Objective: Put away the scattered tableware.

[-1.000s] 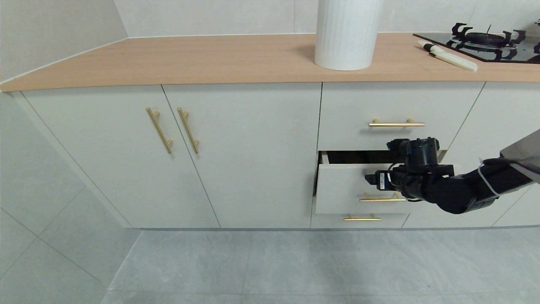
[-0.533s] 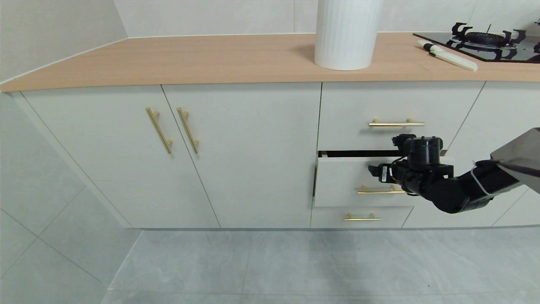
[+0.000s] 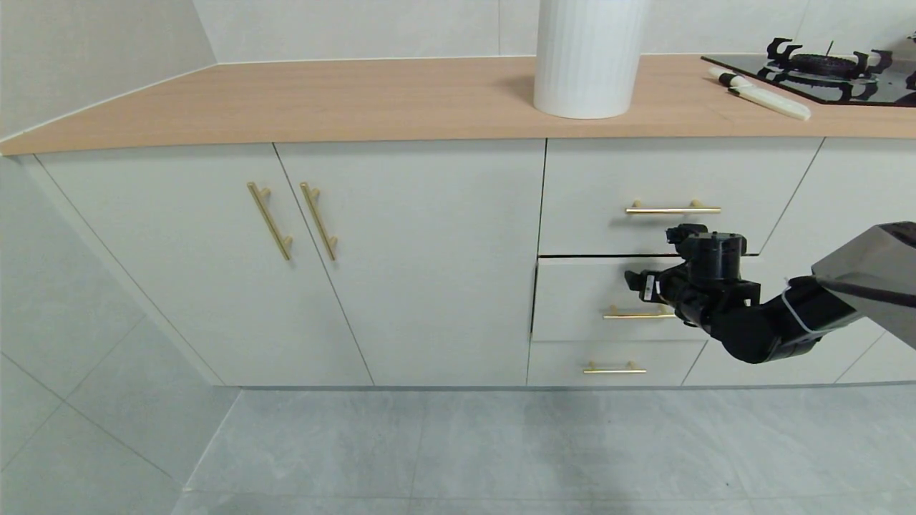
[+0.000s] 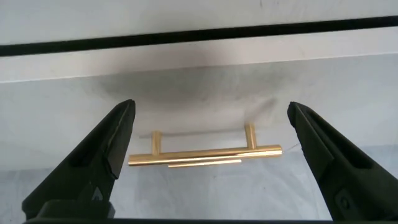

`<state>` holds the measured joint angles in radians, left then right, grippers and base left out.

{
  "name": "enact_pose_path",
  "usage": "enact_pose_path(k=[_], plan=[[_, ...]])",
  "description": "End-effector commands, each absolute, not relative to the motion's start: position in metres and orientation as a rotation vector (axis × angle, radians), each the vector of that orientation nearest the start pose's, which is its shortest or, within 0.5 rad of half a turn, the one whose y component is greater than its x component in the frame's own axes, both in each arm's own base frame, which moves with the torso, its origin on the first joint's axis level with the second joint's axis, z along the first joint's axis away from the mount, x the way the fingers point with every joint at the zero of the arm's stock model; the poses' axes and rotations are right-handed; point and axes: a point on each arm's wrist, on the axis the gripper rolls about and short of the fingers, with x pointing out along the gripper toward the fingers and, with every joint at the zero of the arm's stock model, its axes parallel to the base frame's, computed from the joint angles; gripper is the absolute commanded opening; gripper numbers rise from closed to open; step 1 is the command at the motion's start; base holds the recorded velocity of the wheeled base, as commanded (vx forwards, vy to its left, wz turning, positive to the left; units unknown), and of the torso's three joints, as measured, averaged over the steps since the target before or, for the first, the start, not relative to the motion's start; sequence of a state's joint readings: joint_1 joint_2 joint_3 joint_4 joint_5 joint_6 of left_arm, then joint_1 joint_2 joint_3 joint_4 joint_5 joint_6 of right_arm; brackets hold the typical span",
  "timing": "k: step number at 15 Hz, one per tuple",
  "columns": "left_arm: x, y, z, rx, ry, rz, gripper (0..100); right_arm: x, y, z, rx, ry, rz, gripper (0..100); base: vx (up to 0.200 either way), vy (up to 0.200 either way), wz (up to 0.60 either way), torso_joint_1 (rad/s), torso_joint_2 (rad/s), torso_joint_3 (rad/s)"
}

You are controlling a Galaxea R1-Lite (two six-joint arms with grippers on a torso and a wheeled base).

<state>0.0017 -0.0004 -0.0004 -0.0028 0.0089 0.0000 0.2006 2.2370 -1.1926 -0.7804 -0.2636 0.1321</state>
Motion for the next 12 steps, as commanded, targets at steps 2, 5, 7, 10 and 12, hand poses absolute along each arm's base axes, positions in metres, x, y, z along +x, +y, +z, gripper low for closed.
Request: enact_pose_path(k=[2,5,7,10,12], plan=[[-0.023,0.000,0.076,0.000,-0.003,0.011,100,0.433,0.081,0.093,0.072,0.250,-0.089,100,0.000,0.000,0.00,0.000,0.00,0.000],[-0.023,0.000,0.076,0.000,-0.003,0.011,100,0.438,0.082,0.094,0.104,0.232,-0.094,100,0.000,0.000,0.00,0.000,0.00,0.000],[-0.023,0.000,0.076,0.000,-0.003,0.011,100,0.443,0.082,0.091,0.105,0.229,-0.108,100,0.000,0.000,0.00,0.000,0.00,0.000],[-0.023,0.000,0.076,0.000,-0.003,0.011,100,0.451,0.083,0.088,0.119,0.199,-0.142,100,0.000,0.000,0.00,0.000,0.00,0.000],[-0.023,0.000,0.076,0.000,-0.003,0.011,100,0.452,0.083,0.089,0.122,0.194,-0.145,100,0.000,0.000,0.00,0.000,0.00,0.000]])
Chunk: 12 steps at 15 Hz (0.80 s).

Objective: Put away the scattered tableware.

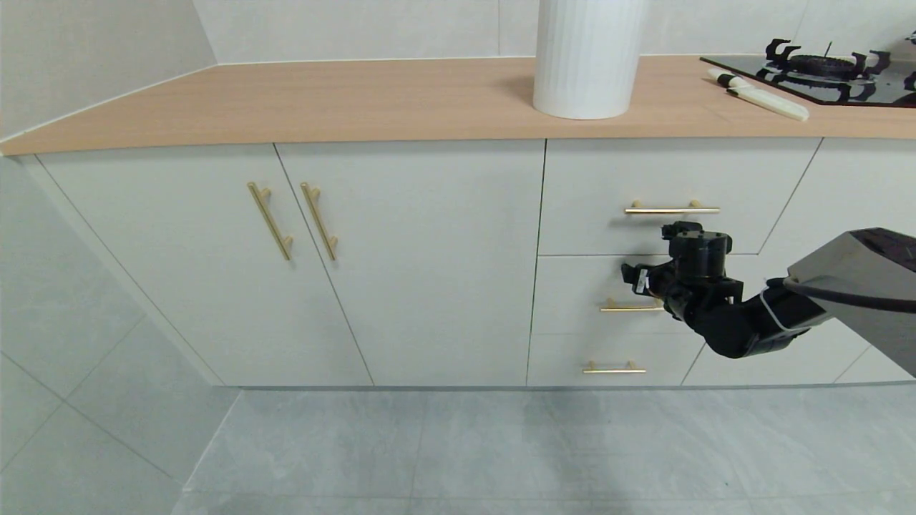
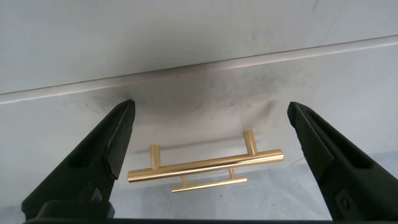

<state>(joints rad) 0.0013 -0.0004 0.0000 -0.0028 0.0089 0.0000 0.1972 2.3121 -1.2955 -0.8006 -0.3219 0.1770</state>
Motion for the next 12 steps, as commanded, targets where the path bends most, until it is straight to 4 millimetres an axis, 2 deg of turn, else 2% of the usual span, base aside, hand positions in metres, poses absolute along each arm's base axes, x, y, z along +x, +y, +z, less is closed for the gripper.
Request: enact_pose_path(k=[1,4,6,10,12], plan=[[-0.023,0.000,0.076,0.000,-0.003,0.011,100,0.452,0.083,0.090,0.125,0.191,-0.145,100,0.000,0.000,0.00,0.000,0.00,0.000],[-0.023,0.000,0.076,0.000,-0.003,0.011,100,0.450,0.082,0.091,0.124,0.191,-0.146,100,0.000,0.000,0.00,0.000,0.00,0.000],[-0.023,0.000,0.076,0.000,-0.003,0.011,100,0.442,0.081,0.100,0.124,0.191,-0.149,100,0.000,0.000,0.00,0.000,0.00,0.000],[-0.023,0.000,0.076,0.000,-0.003,0.011,100,0.394,0.076,0.127,0.121,0.215,-0.104,100,0.000,0.000,0.00,0.000,0.00,0.000],[-0.023,0.000,0.076,0.000,-0.003,0.011,100,0.353,0.070,0.137,0.114,0.229,-0.108,100,0.000,0.000,0.00,0.000,0.00,0.000]])
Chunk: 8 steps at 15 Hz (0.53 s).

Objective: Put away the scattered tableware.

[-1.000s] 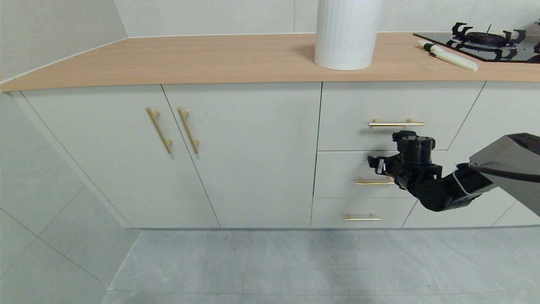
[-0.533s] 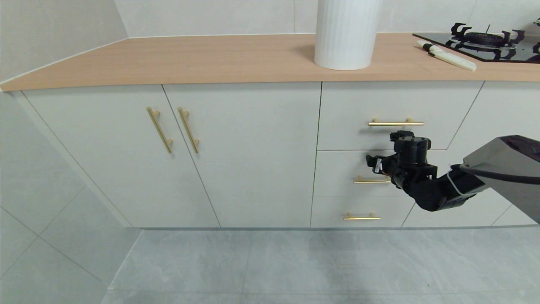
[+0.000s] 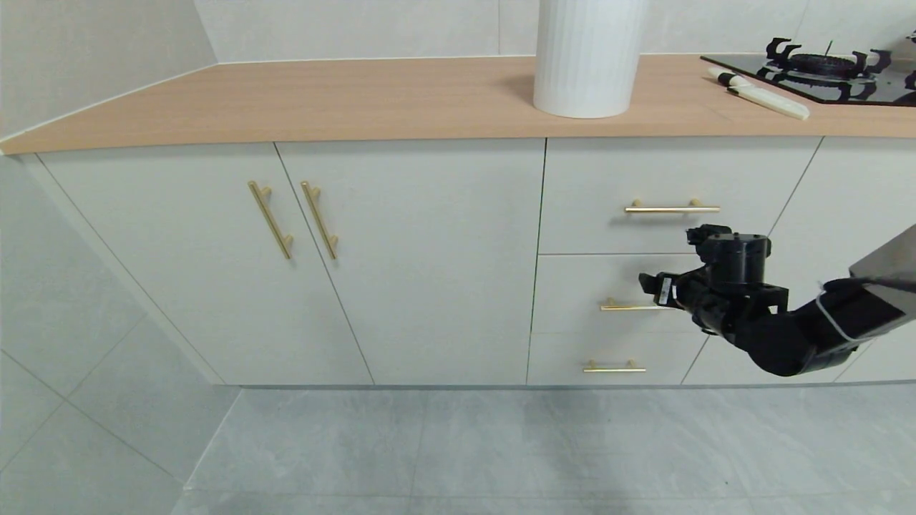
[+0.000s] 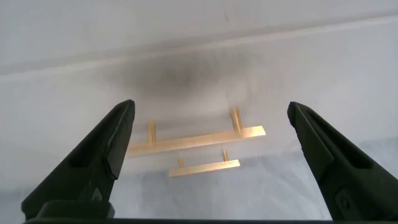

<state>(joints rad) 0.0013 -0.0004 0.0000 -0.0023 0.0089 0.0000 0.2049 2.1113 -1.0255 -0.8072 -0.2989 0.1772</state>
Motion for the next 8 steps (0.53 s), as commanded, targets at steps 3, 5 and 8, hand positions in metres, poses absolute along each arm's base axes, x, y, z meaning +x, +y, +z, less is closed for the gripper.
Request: enact_pose_path(k=[3,5,8], plan=[[-0.023,0.000,0.076,0.000,-0.003,0.011,100,0.285,0.053,0.167,0.124,0.125,-0.153,100,0.000,0.000,0.00,0.000,0.00,0.000],[-0.023,0.000,0.076,0.000,-0.003,0.011,100,0.204,0.029,0.195,0.036,0.001,-0.175,100,0.000,0.000,0.00,0.000,0.00,0.000],[-0.023,0.000,0.076,0.000,-0.003,0.011,100,0.131,0.011,0.210,-0.072,-0.143,-0.203,100,0.000,0.000,0.00,0.000,0.00,0.000]])
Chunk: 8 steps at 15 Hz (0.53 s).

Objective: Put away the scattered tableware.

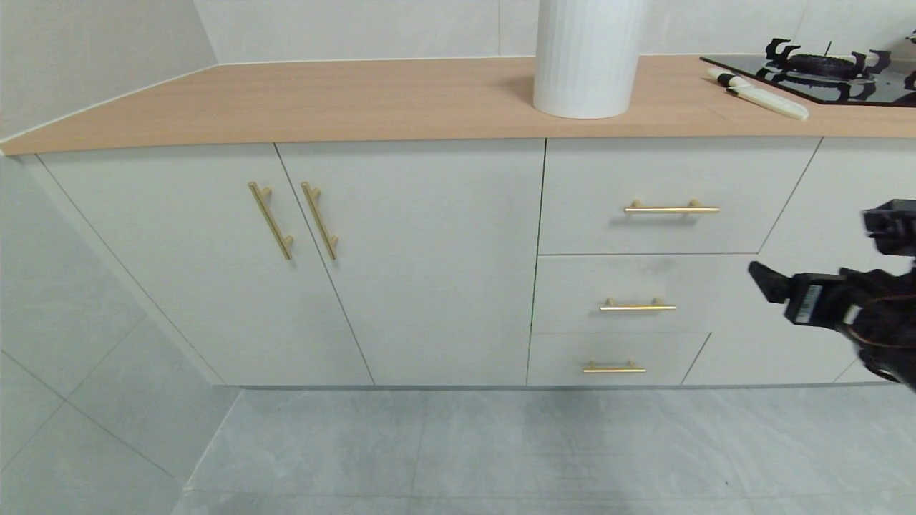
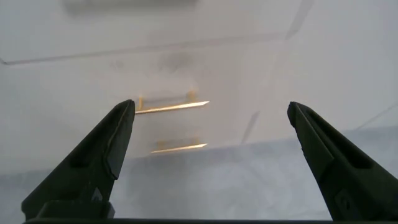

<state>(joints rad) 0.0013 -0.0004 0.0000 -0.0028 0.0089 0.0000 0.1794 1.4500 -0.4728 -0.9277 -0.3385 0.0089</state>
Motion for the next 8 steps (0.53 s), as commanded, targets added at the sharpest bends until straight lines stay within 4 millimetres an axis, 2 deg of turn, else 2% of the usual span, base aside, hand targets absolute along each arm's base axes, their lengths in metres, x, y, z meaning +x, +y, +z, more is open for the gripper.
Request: enact_pose_path(k=[1,3,4,5,6,8], plan=[[-0.023,0.000,0.076,0.000,-0.003,0.011,100,0.111,0.008,0.213,-0.084,-0.169,-0.210,100,0.000,0.000,0.00,0.000,0.00,0.000],[-0.023,0.000,0.076,0.000,-0.003,0.011,100,0.065,0.001,0.215,-0.123,-0.181,-0.225,100,0.000,0.000,0.00,0.000,0.00,0.000],[-0.023,0.000,0.076,0.000,-0.003,0.011,100,0.058,0.000,0.215,-0.132,-0.182,-0.227,100,0.000,0.000,0.00,0.000,0.00,0.000],[-0.023,0.000,0.076,0.000,-0.003,0.011,100,0.025,-0.004,0.210,-0.176,-0.146,-0.232,100,0.000,0.000,0.00,0.000,0.00,0.000],[-0.023,0.000,0.076,0.000,-0.005,0.011,100,0.007,-0.007,0.208,-0.179,-0.133,-0.243,100,0.000,0.000,0.00,0.000,0.00,0.000],[-0.023,0.000,0.076,0.000,-0.003,0.011,100,-0.011,-0.009,0.206,-0.179,-0.139,-0.276,100,0.000,0.000,0.00,0.000,0.00,0.000]])
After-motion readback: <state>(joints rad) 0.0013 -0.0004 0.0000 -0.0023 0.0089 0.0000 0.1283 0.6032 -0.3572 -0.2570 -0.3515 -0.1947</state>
